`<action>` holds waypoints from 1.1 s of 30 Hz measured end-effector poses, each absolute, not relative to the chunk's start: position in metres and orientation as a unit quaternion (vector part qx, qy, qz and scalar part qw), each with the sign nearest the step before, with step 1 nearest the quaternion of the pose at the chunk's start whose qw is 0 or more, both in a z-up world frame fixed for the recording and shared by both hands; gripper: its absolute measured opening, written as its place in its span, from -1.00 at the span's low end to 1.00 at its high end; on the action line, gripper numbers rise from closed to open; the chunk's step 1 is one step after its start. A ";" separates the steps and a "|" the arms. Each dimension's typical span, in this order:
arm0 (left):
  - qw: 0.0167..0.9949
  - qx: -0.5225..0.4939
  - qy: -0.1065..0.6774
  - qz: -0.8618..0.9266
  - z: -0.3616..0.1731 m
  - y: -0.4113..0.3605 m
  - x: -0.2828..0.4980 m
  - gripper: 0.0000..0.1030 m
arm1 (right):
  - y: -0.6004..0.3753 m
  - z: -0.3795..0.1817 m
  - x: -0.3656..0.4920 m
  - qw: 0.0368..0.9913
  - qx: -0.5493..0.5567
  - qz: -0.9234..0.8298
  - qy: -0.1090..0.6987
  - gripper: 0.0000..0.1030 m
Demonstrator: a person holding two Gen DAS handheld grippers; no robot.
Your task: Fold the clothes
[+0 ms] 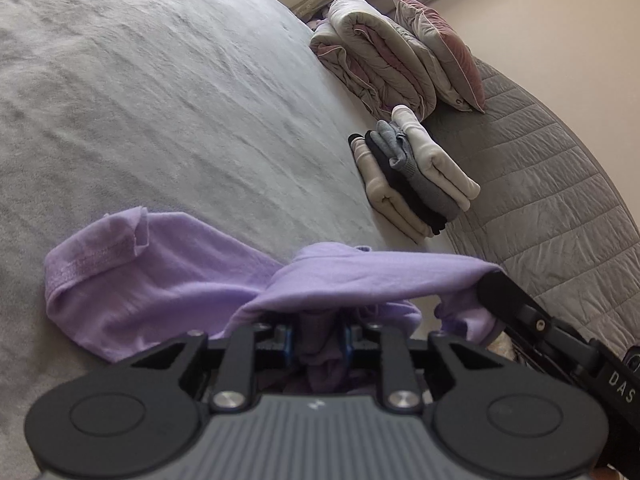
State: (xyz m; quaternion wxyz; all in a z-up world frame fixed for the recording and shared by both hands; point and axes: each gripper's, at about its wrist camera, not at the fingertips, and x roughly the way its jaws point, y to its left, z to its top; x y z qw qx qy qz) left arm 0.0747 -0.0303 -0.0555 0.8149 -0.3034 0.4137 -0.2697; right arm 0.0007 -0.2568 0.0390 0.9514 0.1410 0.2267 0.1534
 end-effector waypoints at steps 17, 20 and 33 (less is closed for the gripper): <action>0.864 -0.269 0.348 -0.244 -0.016 0.017 0.055 -0.78 | -0.295 0.045 -0.003 0.966 0.151 0.091 0.191 -0.70; 0.863 -0.270 0.345 -0.251 -0.015 0.019 0.053 -0.77 | -0.273 0.040 -0.002 0.961 0.117 0.130 0.212 -0.55; 0.860 -0.282 0.330 -0.269 -0.004 0.032 0.051 -0.77 | -0.197 0.028 0.009 0.950 0.006 0.219 0.222 0.04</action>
